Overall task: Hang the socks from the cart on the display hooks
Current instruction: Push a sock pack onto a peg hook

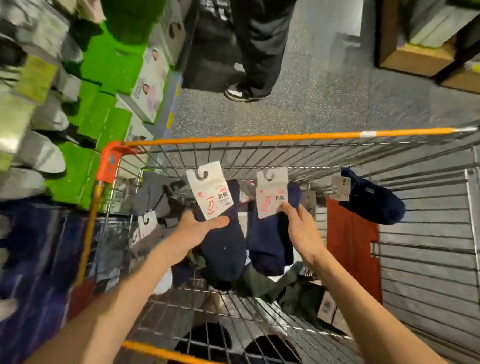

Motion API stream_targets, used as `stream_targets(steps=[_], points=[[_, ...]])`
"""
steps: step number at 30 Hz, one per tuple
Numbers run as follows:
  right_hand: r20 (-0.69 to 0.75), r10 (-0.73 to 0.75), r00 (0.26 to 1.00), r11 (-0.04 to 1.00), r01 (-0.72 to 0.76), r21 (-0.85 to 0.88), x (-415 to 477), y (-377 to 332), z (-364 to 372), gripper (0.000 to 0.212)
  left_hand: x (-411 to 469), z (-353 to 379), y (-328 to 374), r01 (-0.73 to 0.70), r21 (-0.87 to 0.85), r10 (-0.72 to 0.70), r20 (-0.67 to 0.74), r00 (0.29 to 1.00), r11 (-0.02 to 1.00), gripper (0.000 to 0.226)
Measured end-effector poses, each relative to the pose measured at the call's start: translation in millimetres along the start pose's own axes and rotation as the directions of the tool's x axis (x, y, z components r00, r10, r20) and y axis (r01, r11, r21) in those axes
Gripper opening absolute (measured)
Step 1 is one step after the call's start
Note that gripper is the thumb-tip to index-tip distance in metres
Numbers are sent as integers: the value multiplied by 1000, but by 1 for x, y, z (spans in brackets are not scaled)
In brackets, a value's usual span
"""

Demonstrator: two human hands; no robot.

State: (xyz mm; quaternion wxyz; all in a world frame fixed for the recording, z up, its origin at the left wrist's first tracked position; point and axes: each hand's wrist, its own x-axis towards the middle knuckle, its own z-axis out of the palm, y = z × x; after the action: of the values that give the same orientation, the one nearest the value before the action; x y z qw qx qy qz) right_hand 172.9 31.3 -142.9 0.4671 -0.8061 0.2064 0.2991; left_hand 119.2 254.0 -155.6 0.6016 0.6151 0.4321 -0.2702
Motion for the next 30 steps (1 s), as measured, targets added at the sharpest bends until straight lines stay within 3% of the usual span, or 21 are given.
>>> stream_targets(steps=[1, 4, 8, 11, 13, 14, 16, 17, 19, 22, 23, 25, 28, 30], points=[[18, -4, 1000, 1000, 4, 25, -5, -2, -1, 29, -10, -7, 1, -31, -10, 31, -41, 999, 999, 94], [65, -24, 998, 999, 21, 43, -22, -8, -7, 35, -50, -21, 2, -137, -99, 124, -130, 984, 986, 66], [106, -110, 988, 994, 107, 30, -53, -17, -27, 39, -119, -25, 8, -290, -286, 202, -301, 932, 913, 79], [164, -183, 969, 983, 185, -2, -78, -25, -34, 56, -179, -23, 9, -417, -349, 253, -427, 868, 840, 39], [252, -234, 939, 972, 229, 50, -92, -37, -32, 66, -218, -22, 8, -484, -435, 259, -481, 838, 759, 33], [280, -242, 929, 970, 227, 87, -104, -44, -29, 68, -240, -23, 8, -515, -483, 269, -489, 829, 709, 38], [360, -272, 892, 962, 243, 123, -147, -76, -23, 84, -276, -27, 6, -525, -543, 260, -491, 832, 655, 86], [438, -289, 851, 956, 238, 169, -163, -91, -18, 94, -292, -28, 7, -534, -551, 238, -519, 821, 641, 96], [642, -381, 666, 920, 199, 339, -215, -117, -8, 102, -332, -33, -4, -599, -544, 263, -572, 777, 588, 71], [631, -579, 517, 814, 316, 488, -285, -144, 7, 43, -391, -45, -20, -612, -532, 257, -594, 762, 586, 92], [607, -637, 475, 771, 382, 509, -310, -151, 10, 36, -410, -54, -27, -633, -511, 268, -614, 742, 582, 81], [609, -708, 358, 700, 469, 538, -348, -161, 20, 47, -448, -71, -44, -660, -447, 283, -654, 702, 604, 63], [617, -758, 211, 612, 557, 561, -402, -166, 38, 40, -507, -91, -71, -704, -338, 343, -691, 636, 625, 38], [622, -775, 113, 545, 616, 568, -439, -163, 48, 47, -545, -97, -95, -726, -277, 376, -709, 596, 629, 37]])
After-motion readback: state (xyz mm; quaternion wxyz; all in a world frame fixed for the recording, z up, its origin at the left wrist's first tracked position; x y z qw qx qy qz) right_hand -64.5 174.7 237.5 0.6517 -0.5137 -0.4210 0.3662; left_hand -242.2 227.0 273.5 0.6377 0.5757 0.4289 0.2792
